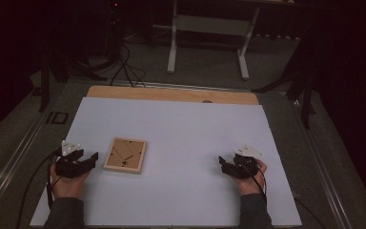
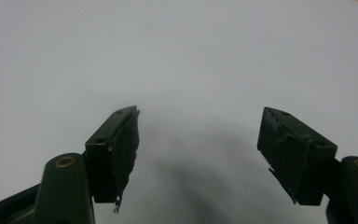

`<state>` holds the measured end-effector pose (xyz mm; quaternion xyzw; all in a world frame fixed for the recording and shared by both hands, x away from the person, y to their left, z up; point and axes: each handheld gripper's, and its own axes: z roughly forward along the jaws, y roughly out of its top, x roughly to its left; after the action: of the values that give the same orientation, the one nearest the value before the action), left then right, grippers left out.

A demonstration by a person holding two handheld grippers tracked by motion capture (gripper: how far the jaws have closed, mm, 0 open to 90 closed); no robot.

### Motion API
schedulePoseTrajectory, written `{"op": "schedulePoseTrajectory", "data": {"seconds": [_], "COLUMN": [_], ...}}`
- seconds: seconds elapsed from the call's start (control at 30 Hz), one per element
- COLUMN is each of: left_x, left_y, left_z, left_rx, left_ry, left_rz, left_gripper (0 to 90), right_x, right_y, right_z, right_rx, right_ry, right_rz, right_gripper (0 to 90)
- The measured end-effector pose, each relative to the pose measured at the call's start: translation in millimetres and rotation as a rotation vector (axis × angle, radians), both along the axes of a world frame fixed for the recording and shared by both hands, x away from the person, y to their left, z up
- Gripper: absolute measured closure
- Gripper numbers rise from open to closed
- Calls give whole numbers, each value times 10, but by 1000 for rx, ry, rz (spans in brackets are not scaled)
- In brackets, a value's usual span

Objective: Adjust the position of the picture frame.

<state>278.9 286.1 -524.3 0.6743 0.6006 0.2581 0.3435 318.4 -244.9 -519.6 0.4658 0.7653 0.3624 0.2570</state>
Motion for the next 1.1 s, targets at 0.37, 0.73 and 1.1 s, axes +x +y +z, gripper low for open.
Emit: {"op": "schedulePoseTrajectory", "data": {"seconds": [0.37,0.73,1.1], "left_x": [1,3,32], "left_y": [-19,-85,-130], "left_z": [-4,-16,-50], "left_rx": [-15,-50,-76], "left_ry": [2,7,61], "left_rz": [-51,-147,-202], "left_gripper": [488,642,894], "right_x": [5,-1,-6], "right_y": [9,9,5], "right_z": [17,25,34], "right_rx": [3,4,14], "right_ry": [-6,-9,-14], "right_rz": [16,26,29], "right_gripper": [303,314,314]}}
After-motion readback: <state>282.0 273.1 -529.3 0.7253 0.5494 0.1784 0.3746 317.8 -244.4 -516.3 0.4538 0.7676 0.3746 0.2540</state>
